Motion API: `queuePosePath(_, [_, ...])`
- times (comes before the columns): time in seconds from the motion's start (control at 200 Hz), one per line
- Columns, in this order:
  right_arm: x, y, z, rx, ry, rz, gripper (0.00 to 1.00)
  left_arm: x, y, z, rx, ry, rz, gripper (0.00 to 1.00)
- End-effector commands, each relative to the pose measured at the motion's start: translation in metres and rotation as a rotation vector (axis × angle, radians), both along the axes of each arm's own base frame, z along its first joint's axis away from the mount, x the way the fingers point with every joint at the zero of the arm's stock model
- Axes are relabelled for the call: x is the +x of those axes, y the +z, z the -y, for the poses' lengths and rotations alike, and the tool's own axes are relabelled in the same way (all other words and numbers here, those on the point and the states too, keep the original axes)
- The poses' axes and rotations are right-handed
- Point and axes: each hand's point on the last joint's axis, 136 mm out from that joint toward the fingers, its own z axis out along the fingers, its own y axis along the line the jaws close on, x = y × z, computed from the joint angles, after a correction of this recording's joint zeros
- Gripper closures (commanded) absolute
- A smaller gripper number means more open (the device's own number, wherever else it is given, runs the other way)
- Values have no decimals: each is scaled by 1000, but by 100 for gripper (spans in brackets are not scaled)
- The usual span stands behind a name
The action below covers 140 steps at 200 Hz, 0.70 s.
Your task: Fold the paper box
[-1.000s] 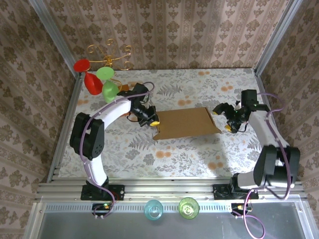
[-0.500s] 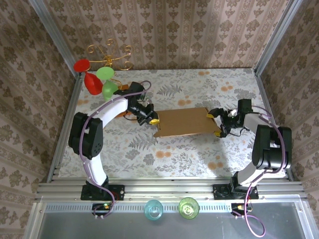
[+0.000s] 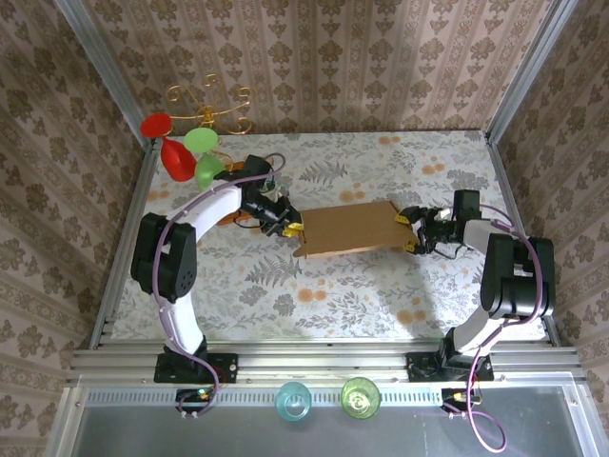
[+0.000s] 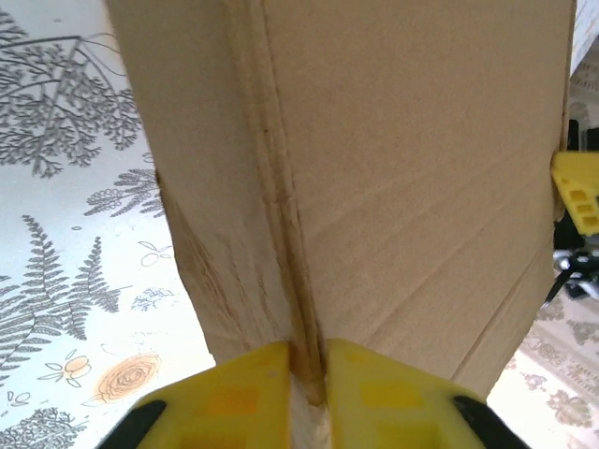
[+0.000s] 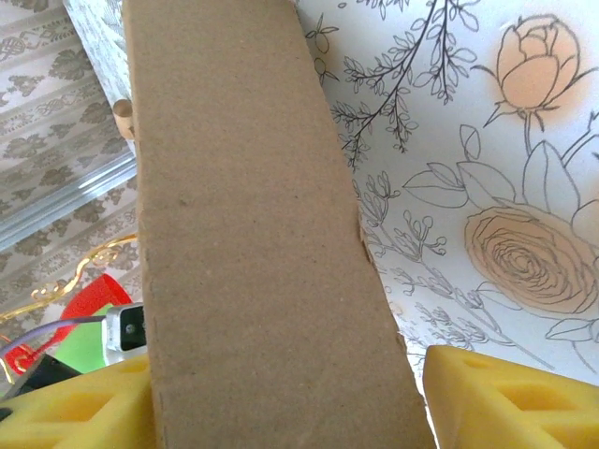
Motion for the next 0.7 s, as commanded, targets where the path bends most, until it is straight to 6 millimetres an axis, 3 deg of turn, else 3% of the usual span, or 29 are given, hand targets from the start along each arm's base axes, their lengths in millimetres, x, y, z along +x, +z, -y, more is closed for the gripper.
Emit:
queuePosePath(0.0, [-3,14,-1,58,-53,-30,35,17,33,-3,-18,26,116,73])
queuePosePath(0.145, [-8,26,1,82,-111,-119,40,27,67,-13,22,40,267,65])
queuePosePath(0.335, [-15,49,4,111,-211,-196,44,31,107,-39,136,6,611,60])
queuePosePath(0.425, [-21,54,2,135,-229,-266,46,24,123,-45,171,-78,828,60])
queuePosePath(0.44, [-22,55,1,138,-229,-279,46,15,124,-37,169,-121,867,60])
queuePosePath(0.51, [-25,59,2,131,-233,-308,46,1,128,-35,194,-204,1037,59])
queuePosePath(0.6, [-30,62,3,133,-250,-352,45,-25,133,-28,128,-317,1222,48])
queuePosePath(0.695, [-34,65,3,141,-262,-380,44,-37,126,-33,147,-343,1325,41])
